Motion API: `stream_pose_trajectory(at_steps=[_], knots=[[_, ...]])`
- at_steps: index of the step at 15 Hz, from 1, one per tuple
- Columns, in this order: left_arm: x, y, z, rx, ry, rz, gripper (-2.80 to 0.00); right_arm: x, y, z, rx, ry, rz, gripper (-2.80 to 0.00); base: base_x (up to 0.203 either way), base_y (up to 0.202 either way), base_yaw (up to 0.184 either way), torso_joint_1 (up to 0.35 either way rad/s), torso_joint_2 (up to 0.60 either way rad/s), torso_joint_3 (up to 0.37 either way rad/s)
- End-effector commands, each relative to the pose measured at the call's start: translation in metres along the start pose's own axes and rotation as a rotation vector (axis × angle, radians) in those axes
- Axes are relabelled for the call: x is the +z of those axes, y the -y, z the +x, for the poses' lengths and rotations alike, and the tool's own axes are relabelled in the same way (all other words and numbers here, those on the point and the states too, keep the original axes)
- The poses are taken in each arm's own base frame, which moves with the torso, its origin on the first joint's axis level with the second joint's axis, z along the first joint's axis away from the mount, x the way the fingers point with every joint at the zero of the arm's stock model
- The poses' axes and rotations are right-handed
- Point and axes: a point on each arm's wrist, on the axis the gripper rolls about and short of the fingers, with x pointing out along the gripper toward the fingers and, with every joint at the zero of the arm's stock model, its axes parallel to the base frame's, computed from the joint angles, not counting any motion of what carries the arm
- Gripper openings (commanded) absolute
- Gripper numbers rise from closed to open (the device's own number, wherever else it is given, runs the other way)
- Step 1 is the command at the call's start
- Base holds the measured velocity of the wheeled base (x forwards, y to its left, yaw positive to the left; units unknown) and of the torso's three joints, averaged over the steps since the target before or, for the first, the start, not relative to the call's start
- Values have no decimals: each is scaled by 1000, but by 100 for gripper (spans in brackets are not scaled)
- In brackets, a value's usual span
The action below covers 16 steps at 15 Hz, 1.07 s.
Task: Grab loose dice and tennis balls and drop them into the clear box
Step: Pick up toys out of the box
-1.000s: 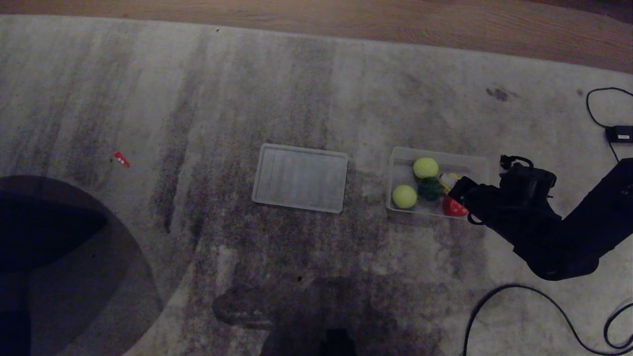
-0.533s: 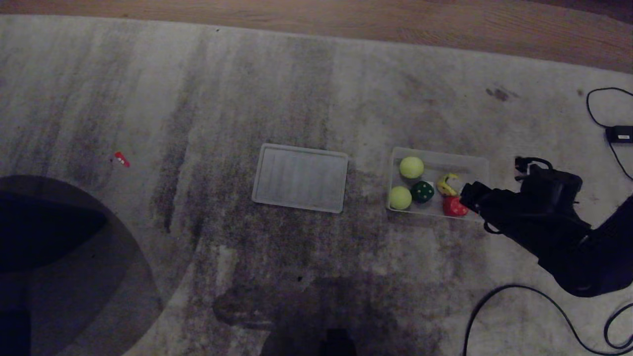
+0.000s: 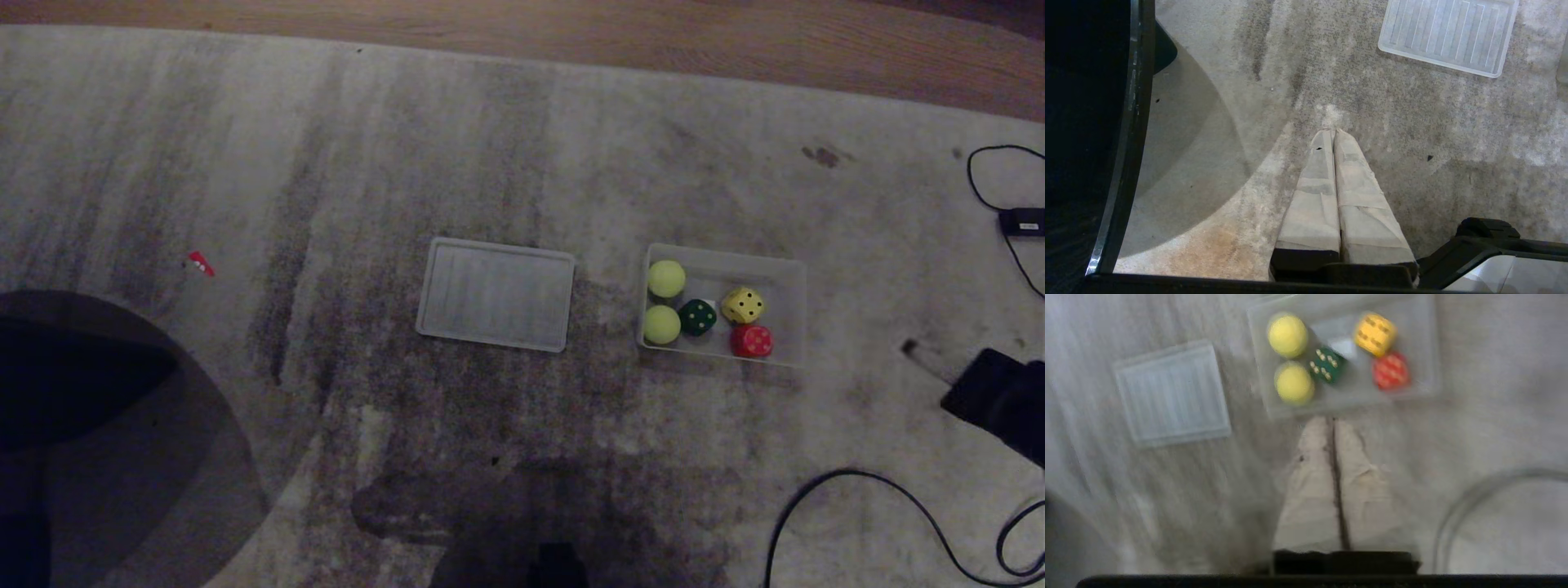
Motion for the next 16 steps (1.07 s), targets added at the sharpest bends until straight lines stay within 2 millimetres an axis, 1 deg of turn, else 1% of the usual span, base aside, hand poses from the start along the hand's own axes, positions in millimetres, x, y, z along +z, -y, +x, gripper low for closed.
stream_pose_trajectory(at_steps=[1,2,3,4,6,7,10,16], knots=[[0,0,0,1,-3,0,-280,-10,6,-84,-7,53,-64,-280,0,0,0,0,0,0],[0,0,0,1,-3,0,-280,-23,11,-102,-28,30,-106,-280,0,0,0,0,0,0],[0,0,0,1,-3,0,-280,-42,18,-119,-51,0,-162,-280,0,0,0,0,0,0],[0,0,0,1,-3,0,-280,-59,25,-131,-67,-17,-208,-280,0,0,0,0,0,0],[0,0,0,2,-3,0,-280,-86,35,-147,-88,-16,-274,-280,0,0,0,0,0,0],[0,0,0,0,-3,0,-280,-96,38,-153,-88,1,-297,-280,0,0,0,0,0,0],[0,0,0,0,-3,0,-280,-110,43,-164,-69,77,-329,-280,0,0,0,0,0,0],[0,0,0,1,-3,0,-280,-112,44,-165,-64,90,-330,-280,0,0,0,0,0,0]])
